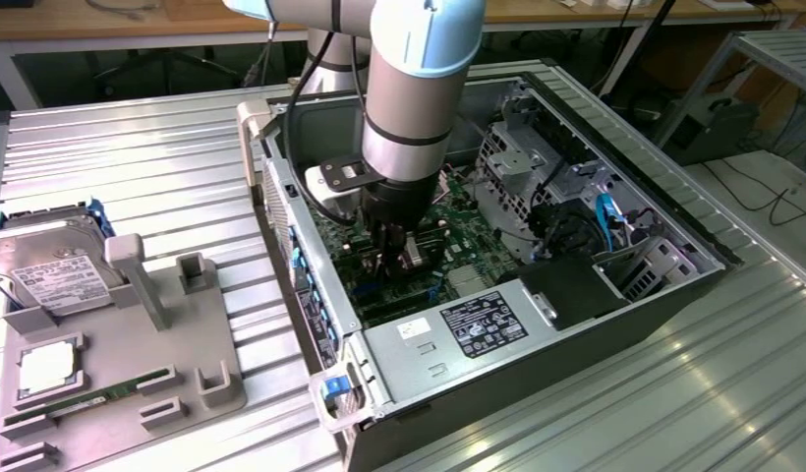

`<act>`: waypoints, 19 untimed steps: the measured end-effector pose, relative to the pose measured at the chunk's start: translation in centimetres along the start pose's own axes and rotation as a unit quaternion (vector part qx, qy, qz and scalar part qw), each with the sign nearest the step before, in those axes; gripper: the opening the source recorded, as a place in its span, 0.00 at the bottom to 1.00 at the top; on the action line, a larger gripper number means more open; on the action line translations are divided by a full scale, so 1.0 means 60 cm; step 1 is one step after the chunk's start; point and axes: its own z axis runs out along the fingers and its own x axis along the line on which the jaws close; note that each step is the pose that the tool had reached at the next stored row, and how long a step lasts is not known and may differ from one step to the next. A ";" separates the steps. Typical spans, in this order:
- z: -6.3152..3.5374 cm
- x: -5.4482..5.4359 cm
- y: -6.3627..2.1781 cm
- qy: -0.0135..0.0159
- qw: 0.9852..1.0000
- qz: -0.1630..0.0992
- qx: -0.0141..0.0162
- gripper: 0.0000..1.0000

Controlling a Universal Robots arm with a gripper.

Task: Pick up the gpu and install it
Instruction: 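Insert the gpu into the slot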

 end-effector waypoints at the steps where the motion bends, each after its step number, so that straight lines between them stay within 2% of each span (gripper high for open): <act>1: 0.000 0.000 0.000 -0.001 1.000 0.000 0.000 0.31; 2: 0.002 -0.001 0.000 -0.002 1.000 0.000 0.001 0.31; 4: 0.000 0.000 0.000 0.000 1.000 0.000 0.000 0.31; 5: -0.001 0.000 0.000 0.000 1.000 0.000 0.000 0.37; 9: -0.016 -0.002 0.000 0.000 1.000 0.000 0.000 0.37; 15: -0.049 -0.006 -0.001 0.001 1.000 0.000 0.002 0.37; 18: -0.078 -0.008 -0.001 0.002 1.000 0.000 0.004 0.37; 19: -0.082 -0.009 -0.001 0.002 1.000 0.000 0.005 0.37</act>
